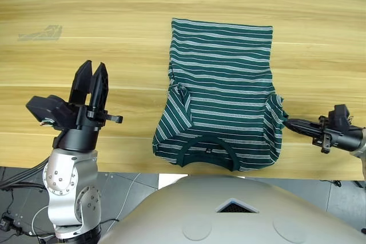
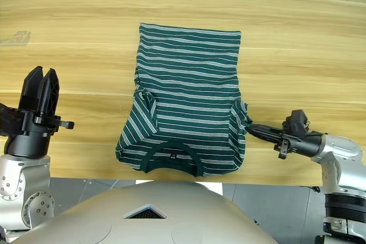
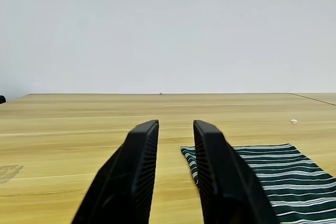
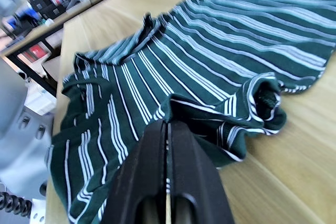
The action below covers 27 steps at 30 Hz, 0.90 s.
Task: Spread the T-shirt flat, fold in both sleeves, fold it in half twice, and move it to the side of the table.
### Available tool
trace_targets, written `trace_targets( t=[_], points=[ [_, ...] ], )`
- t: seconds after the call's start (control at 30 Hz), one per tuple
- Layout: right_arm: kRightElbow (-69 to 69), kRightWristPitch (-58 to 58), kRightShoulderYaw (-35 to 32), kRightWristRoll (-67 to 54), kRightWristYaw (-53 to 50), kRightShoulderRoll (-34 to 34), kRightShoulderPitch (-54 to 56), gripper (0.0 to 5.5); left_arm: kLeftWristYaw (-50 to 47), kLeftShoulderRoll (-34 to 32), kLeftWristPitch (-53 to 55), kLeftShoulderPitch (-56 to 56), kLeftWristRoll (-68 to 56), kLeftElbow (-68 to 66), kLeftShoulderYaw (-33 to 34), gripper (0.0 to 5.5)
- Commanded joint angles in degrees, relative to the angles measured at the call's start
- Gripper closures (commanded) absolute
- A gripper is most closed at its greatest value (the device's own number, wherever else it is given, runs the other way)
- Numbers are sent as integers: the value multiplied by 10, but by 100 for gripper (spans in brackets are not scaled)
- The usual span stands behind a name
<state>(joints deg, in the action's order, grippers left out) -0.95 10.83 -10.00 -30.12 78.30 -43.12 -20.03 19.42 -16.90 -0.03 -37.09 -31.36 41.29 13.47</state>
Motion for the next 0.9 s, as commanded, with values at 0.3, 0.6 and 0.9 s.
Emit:
trace_targets(
  t=[0.3, 0.6, 0.9],
  points=[
    [126, 1, 60, -1, -27, 20, -13, 547, 17, 9, 2, -10, 20, -5, -20, 424],
    [116, -44, 105, 74, -68, 22, -4, 547, 24, 16, 1, -15, 32, 3, -32, 424],
    [161, 22, 104, -16, -26, 0, -24, 505, 27, 15, -1, -12, 49, 5, -44, 424]
  ],
)
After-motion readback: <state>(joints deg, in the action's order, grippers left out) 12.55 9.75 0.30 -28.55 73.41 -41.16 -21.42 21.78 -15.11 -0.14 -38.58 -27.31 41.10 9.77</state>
